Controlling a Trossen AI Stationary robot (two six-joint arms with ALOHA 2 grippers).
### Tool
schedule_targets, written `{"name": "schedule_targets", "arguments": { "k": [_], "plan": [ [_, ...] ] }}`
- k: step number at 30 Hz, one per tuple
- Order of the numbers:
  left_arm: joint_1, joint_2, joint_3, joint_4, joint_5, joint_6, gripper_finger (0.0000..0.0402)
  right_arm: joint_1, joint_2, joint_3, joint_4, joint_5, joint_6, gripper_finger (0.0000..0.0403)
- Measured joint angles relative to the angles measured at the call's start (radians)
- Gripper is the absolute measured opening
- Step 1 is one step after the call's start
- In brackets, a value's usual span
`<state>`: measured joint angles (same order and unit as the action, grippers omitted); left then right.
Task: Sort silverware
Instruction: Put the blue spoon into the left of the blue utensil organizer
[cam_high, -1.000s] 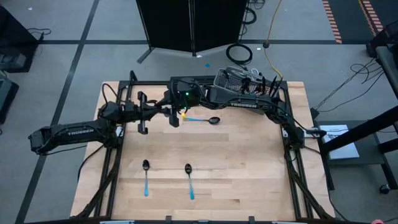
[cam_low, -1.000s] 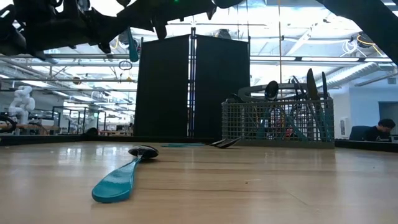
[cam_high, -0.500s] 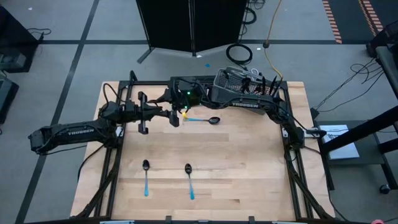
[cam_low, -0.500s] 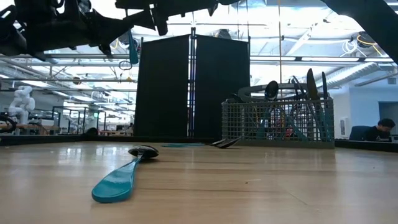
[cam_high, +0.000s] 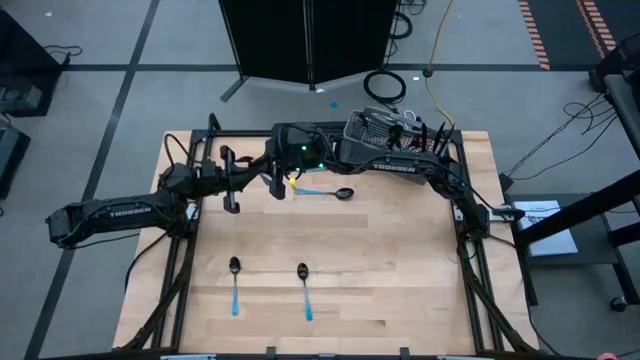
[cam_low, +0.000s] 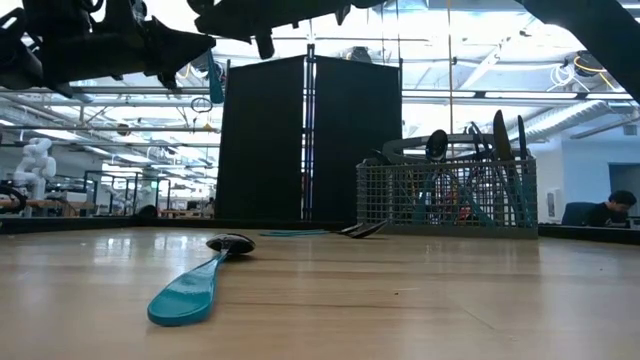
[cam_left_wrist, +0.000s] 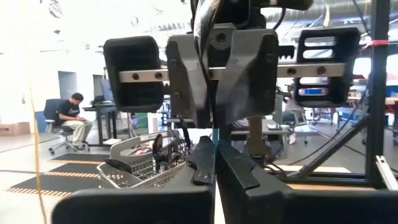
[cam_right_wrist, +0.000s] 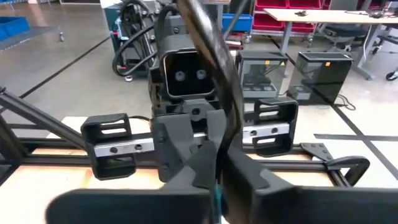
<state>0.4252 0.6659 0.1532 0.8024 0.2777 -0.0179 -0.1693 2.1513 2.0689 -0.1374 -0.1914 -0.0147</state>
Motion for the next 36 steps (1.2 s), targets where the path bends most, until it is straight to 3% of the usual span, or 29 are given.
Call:
{"name": "schedule_targets", "arguments": {
  "k": [4, 13, 22, 26, 29, 31, 33, 36],
  "plan": [
    [0.001, 0.0, 0.0, -0.007, 0.013, 0.035, 0.0036, 0.001, 0.001, 0.0, 0.013, 0.006, 0.017, 0.0005],
    [0.001, -0.02, 0.0, -0.087, 0.006, 0.108, 0.0173, -0.012, -0.027, -0.002, -0.036, 0.035, 0.051, 0.0001],
    [0.026, -0.256, -0.001, -0.323, -0.086, 0.145, 0.0198, -0.017, -0.219, -0.029, -0.347, 0.364, -0.025, 0.0001],
    [0.042, -0.387, -0.001, -0.434, -0.113, 0.157, 0.0199, -0.037, -0.401, -0.241, -0.307, 0.479, -0.004, 0.0],
    [0.042, -0.46, -0.001, -0.469, -0.113, 0.153, 0.0199, -0.072, -0.573, -0.491, -0.145, 0.586, 0.024, 0.0],
    [0.042, -0.486, -0.001, -0.481, -0.113, 0.129, 0.0199, -0.09, -0.668, -0.652, -0.014, 0.715, 0.039, 0.0],
    [0.042, -0.495, -0.001, -0.472, -0.111, 0.105, 0.0199, -0.11, -0.734, -0.798, 0.108, 0.832, 0.057, 0.0],
    [0.042, -0.493, -0.001, -0.47, -0.111, 0.086, 0.0199, -0.151, -0.771, -0.951, 0.235, 0.863, 0.092, 0.0]
  ]
}}
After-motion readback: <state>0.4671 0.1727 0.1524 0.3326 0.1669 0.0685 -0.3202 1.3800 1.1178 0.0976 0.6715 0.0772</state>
